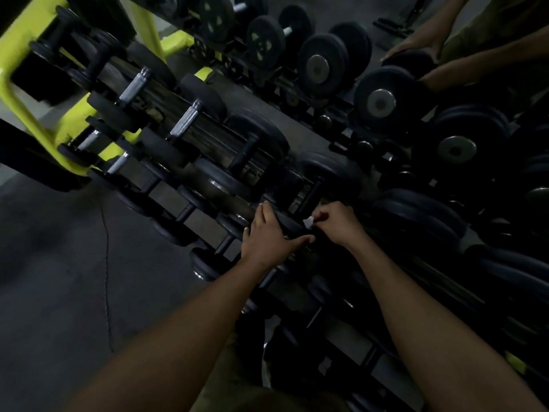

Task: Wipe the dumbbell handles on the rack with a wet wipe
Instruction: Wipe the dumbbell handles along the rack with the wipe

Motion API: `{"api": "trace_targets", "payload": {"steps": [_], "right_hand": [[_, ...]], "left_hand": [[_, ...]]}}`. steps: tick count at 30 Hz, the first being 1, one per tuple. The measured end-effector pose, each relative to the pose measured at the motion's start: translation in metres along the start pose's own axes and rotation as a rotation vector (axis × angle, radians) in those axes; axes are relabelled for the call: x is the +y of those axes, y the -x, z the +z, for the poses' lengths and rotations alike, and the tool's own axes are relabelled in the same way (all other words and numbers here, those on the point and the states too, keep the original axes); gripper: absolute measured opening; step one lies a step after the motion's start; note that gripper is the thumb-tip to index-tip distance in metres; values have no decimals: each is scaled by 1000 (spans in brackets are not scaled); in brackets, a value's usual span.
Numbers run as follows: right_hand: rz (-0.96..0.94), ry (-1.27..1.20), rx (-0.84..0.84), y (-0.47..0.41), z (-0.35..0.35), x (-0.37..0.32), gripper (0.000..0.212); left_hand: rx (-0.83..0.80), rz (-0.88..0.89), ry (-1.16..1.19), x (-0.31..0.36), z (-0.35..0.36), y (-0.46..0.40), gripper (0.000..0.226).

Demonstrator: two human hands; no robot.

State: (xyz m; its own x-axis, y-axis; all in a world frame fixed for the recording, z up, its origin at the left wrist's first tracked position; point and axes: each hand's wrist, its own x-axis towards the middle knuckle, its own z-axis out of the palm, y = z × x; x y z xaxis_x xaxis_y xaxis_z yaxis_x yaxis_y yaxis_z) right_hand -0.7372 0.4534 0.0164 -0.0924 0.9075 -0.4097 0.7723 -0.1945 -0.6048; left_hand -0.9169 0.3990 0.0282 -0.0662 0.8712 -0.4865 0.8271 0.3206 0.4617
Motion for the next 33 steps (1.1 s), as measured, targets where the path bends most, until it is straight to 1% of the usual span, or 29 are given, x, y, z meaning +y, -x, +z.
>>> {"api": "trace_targets", "payload": {"steps": [5,8,11,12,15,17,19,23,28,30,33], "right_hand": [[-16,-195,107,5,-4,-4,12],[-63,-414,117,-1,-10,-16,16],[-101,-656,69,-7,-12,-37,19],[-115,-703,44,-9,-13,-46,17],[-169,-755,-21,-15,-12,-71,15],[-191,-764,-37,-22,-8,-86,22],[-200,-734,-18,-30,-3,-101,24],[-189,-594,73,-49,11,-129,19],[-232,-308,165,-89,36,-157,12],[-252,-192,193,-101,45,-167,17],[-289,-20,139,-113,57,-178,25]], "left_hand": [[30,44,6,-5,-6,-3,134],[115,90,-1,-14,-21,-5,130],[202,88,-2,-28,-40,-11,122],[233,88,6,-32,-47,-13,118],[292,108,31,-44,-69,-20,107],[305,116,36,-51,-82,-26,105],[308,110,20,-58,-94,-34,104],[300,78,13,-70,-114,-58,109],[215,64,73,-86,-131,-94,113],[178,67,68,-94,-133,-105,119],[113,71,74,-102,-135,-115,129]]}}
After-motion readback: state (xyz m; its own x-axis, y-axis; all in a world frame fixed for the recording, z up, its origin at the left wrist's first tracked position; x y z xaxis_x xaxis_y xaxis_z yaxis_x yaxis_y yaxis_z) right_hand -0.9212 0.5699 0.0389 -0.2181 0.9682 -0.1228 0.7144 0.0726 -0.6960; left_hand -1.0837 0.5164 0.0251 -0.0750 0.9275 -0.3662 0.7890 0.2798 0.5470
